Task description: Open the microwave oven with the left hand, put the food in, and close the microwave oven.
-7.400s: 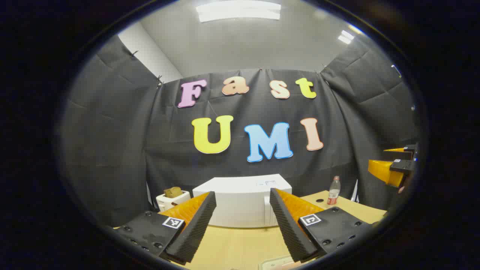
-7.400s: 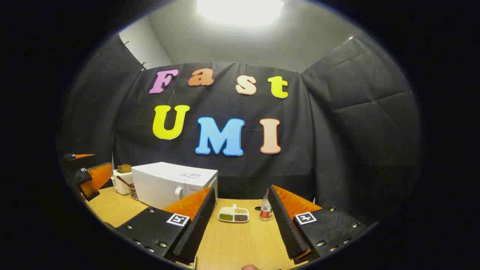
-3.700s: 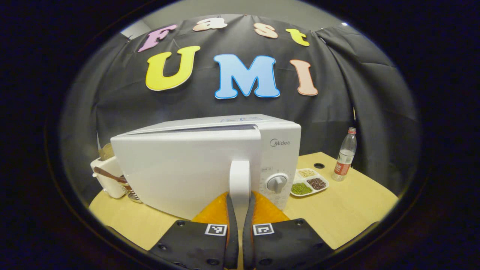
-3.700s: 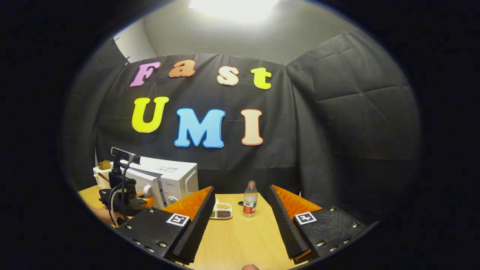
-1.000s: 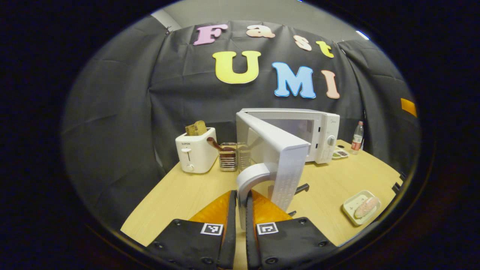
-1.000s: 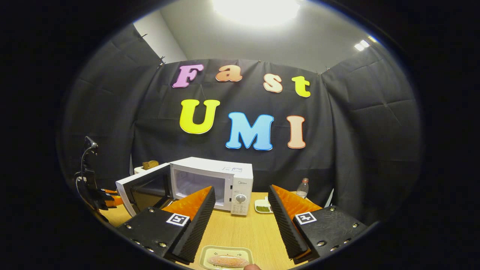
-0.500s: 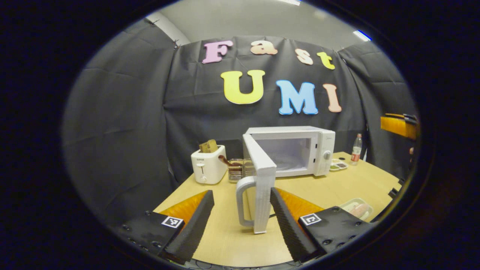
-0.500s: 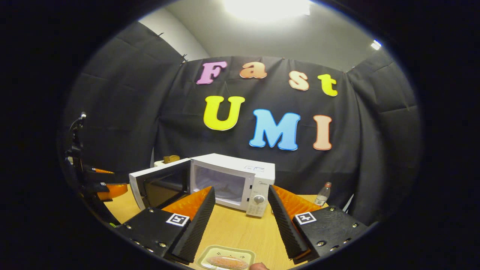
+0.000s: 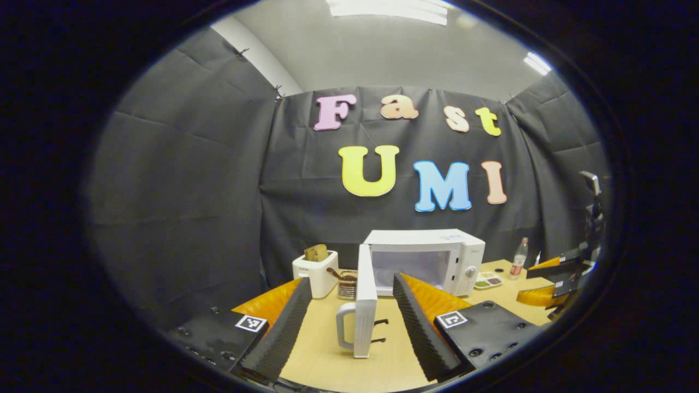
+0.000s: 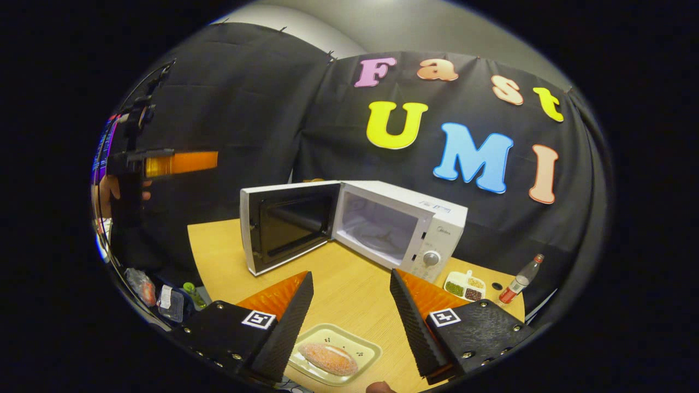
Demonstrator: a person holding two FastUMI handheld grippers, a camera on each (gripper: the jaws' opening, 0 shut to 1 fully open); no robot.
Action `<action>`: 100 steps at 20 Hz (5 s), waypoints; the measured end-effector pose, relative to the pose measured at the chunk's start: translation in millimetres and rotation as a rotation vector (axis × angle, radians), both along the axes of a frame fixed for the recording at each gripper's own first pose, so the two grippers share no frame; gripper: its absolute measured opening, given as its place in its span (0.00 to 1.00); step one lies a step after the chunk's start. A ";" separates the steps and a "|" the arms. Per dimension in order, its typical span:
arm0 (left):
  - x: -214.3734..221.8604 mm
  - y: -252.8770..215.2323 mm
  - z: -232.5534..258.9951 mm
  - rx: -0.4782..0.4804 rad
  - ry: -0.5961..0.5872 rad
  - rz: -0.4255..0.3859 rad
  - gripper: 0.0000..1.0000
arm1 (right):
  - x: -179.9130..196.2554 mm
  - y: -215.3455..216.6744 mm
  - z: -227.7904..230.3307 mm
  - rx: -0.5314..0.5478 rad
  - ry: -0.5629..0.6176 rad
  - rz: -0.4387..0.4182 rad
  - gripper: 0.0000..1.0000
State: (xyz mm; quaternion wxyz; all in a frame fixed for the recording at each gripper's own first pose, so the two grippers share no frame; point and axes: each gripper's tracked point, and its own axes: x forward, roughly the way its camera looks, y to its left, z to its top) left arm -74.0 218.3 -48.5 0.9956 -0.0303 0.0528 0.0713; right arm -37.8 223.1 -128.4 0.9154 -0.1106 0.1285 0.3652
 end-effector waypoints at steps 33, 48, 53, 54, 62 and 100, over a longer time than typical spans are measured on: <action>-58.2 -42.2 25.6 0.065 0.000 0.226 0.99 | -30.7 -10.5 -171.9 -0.246 0.373 0.398 0.80; 13.6 6.5 25.4 0.032 -0.084 0.176 0.99 | 67.1 49.3 -47.0 -0.123 0.116 0.234 0.80; 30.6 40.8 24.1 0.031 -0.104 0.185 0.99 | 102.4 80.5 -21.1 -0.119 0.053 0.191 0.80; 33.6 48.9 23.9 0.032 -0.105 0.190 0.99 | 111.0 85.1 -19.3 -0.123 0.045 0.182 0.80; 51.0 94.4 7.4 0.020 -0.088 0.219 0.98 | 177.6 126.8 -17.0 -0.163 -0.021 0.110 0.80; 94.5 178.5 -91.6 -0.038 0.084 0.302 0.95 | 362.4 194.3 -98.9 -0.342 -0.151 -0.062 0.98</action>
